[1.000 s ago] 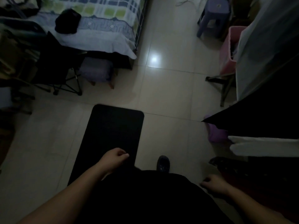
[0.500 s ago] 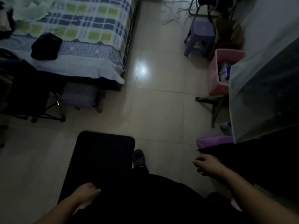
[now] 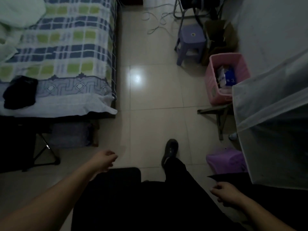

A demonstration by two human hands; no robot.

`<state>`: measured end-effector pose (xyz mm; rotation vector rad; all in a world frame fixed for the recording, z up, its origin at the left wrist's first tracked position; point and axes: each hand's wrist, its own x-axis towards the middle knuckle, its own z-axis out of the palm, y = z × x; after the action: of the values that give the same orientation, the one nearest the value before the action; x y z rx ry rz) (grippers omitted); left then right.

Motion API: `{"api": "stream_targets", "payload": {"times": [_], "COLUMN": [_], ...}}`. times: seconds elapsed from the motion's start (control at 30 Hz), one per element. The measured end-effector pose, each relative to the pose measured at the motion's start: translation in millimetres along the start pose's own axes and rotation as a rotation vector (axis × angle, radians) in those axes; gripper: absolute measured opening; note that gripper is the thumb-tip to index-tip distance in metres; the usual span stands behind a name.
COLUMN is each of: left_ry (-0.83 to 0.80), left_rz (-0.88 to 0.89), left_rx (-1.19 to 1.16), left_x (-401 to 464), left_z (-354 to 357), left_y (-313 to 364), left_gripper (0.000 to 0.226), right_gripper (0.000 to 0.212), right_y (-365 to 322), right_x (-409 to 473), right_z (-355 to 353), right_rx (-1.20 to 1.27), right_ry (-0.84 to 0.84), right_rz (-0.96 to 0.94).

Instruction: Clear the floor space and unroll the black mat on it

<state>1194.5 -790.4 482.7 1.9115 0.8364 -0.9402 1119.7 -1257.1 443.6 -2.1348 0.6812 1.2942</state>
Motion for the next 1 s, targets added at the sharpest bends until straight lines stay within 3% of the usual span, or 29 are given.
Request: {"api": "stream_targets", "payload": {"times": [0.17,0.3,0.4,0.5,0.8,0.9,1.0], "left_ry": [-0.049,-0.071,-0.036,-0.03,-0.073,-0.12,-0.057], "left_rz": [-0.021,0.012,0.003,-0.043,-0.259,-0.248,-0.139], "left_rx": [0.05,0.148,0.094,0.07,0.083,0.169,0.203], "left_x": [28.5,42.8,56.2,71.1,169.5,208.8,247.5], "left_z": [18.3,14.3,2.8,-11.6,-90.5,-138.1,-185.1], "left_y": [89.5,143.7,174.1,187.9,217.3,262.7,330.5], "left_gripper": [0.023,0.025,0.013,0.014,0.018,0.025,0.019], "right_gripper": [0.038,0.033,0.025,0.021,0.013,0.015,0.016], "right_y": [-69.5,-169.2,-254.0,-323.2,-423.0,-441.4,-455.8], "right_x": [54.1,84.7,102.9,124.5,196.2,206.4,217.7], "right_z": [-67.5,-125.6,-172.6,-216.1,-304.0,-325.7,-347.1], "right_rx": [-0.141,-0.161,-0.153,0.005,0.1,0.101,0.058], "right_ry": [-0.048,-0.103,-0.065,-0.007,-0.032,-0.043,-0.01], "right_rz": [0.007,-0.08,-0.232,-0.305,-0.184,-0.1,-0.049]}}
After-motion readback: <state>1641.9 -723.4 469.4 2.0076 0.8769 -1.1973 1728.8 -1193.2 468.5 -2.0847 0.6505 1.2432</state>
